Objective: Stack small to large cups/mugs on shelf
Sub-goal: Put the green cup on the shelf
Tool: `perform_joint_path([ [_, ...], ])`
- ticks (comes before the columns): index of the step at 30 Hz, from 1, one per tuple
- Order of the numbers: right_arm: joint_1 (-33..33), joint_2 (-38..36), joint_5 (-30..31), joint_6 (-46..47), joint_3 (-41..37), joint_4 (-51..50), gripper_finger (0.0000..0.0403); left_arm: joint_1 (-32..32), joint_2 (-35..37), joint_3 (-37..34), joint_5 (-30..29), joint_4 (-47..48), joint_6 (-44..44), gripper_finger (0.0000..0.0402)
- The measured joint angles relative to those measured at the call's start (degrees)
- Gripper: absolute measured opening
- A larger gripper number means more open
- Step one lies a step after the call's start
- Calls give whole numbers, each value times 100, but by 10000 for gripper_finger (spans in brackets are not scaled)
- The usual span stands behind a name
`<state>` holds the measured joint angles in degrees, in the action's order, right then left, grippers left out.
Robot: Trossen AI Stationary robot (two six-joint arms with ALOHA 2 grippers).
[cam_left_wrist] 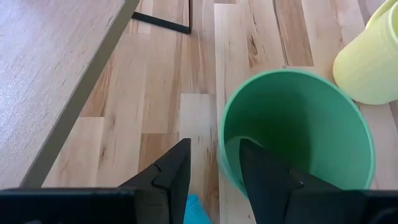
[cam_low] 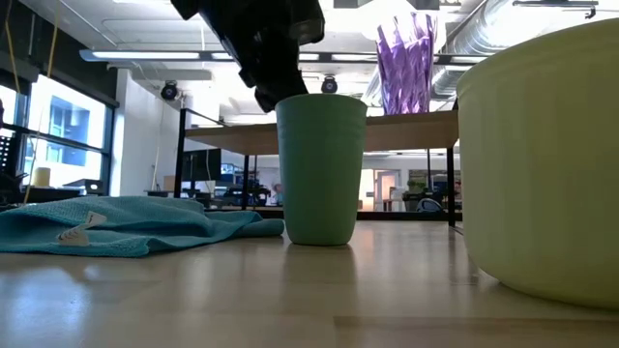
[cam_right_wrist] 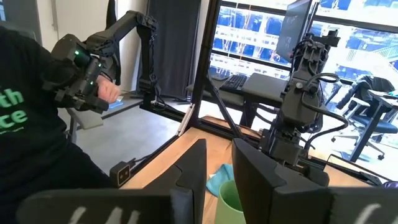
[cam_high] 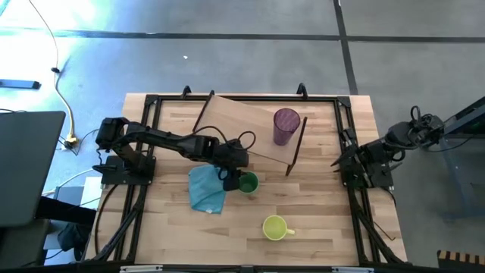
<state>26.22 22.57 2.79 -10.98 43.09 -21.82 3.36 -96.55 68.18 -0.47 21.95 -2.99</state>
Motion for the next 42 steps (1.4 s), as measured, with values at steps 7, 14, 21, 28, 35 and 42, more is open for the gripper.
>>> perform_joint_path([
  [7, 0, 0, 0, 0, 0, 0, 67, 0, -51, 3, 194, -36, -26, 127],
  [14, 0, 4, -2, 55, 0, -2, 67, 0, -174, 2, 243, -88, -26, 127],
  [21, 0, 4, 0, 57, 0, -2, 67, 0, -223, 2, 240, -124, -28, 123],
  [28, 0, 4, 0, 55, 0, -6, 67, 0, -219, 4, 237, -136, -24, 29],
  [35, 1, -2, 0, 62, -88, -10, 67, 0, -214, 4, 245, -135, -11, 10],
  [42, 2, -11, 171, 198, -345, 29, 67, 0, -197, 7, 450, -49, 18, 4],
])
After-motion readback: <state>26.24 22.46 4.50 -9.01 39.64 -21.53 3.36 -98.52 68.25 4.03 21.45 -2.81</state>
